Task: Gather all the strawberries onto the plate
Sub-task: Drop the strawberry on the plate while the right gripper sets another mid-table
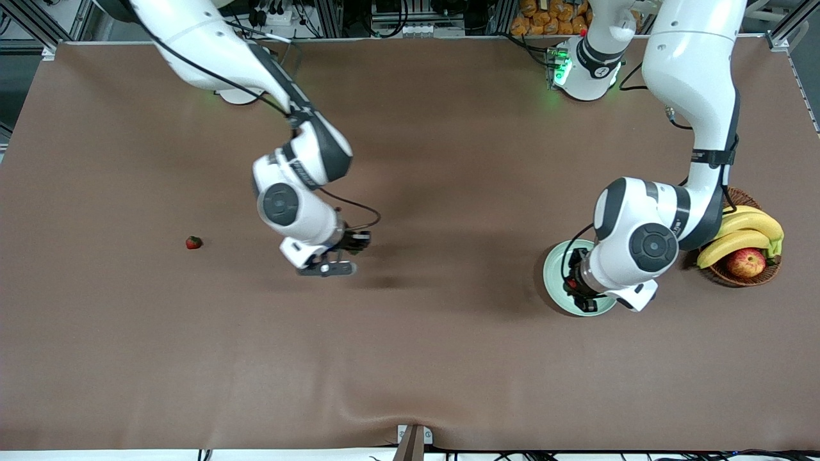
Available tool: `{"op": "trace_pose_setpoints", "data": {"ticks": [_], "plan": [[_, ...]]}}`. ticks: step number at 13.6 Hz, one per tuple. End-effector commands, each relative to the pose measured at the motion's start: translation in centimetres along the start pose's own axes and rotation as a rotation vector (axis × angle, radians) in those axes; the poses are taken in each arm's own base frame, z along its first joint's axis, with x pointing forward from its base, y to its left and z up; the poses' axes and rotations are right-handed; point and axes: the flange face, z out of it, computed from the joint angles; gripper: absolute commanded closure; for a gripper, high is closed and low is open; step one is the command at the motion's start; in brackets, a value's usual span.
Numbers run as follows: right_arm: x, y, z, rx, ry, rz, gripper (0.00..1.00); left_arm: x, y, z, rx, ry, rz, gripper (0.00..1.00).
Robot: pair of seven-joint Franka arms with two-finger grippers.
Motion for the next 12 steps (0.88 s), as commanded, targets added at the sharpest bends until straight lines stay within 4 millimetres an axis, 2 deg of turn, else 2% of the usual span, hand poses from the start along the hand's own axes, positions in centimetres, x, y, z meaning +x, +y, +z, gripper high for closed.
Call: {"op": "trace_pose_setpoints", "data": {"ticks": [1, 2, 3, 4, 6, 7, 8, 9, 10, 11, 12], "plan": [[-1.1, -2.9, 2.7, 0.024, 0.037, 0.043, 0.90, 2.2, -0.3, 3.4, 0.024, 0.013, 0.033, 1.00], [-1.3, -3.6, 2.8, 0.030, 0.043, 0.047, 0.88, 2.5, -0.3, 4.6, 0.039, 0.016, 0.033, 1.00], [-1.5, -3.8, 3.6, 0.025, 0.036, 0.044, 0.85, 2.8, -0.3, 5.7, 0.048, 0.020, 0.030, 1.00], [-1.3, -4.1, 3.9, 0.027, 0.038, 0.039, 0.80, 3.9, -0.1, 6.5, 0.057, 0.022, 0.015, 1.00], [-1.4, -4.3, 5.6, 0.029, 0.047, 0.032, 0.71, 4.6, 0.0, 7.0, 0.060, 0.022, 0.006, 1.00], [-1.5, -4.6, 6.3, 0.043, 0.070, 0.028, 0.70, 4.7, -0.3, 7.3, 0.065, 0.023, 0.004, 0.27], [-1.4, -4.5, 6.4, 0.046, 0.074, 0.031, 0.68, 4.0, -0.6, 6.7, 0.058, 0.025, -0.003, 0.00], [-1.3, -4.4, 6.3, 0.045, 0.073, 0.032, 0.56, 4.1, -0.4, 5.6, 0.037, 0.015, -0.008, 0.00], [-1.4, -4.5, 6.3, 0.049, 0.078, 0.032, 0.02, 3.9, 0.1, 4.9, -0.002, -0.001, -0.012, 0.00], [-1.0, -4.2, 6.1, 0.049, 0.077, 0.041, 0.00, 2.5, -0.1, 4.6, -0.015, -0.005, 0.008, 0.00], [-0.6, -3.8, 5.5, 0.053, 0.079, 0.050, 0.00, 0.0, -0.6, 4.1, -0.023, -0.011, 0.044, 0.00]]}}
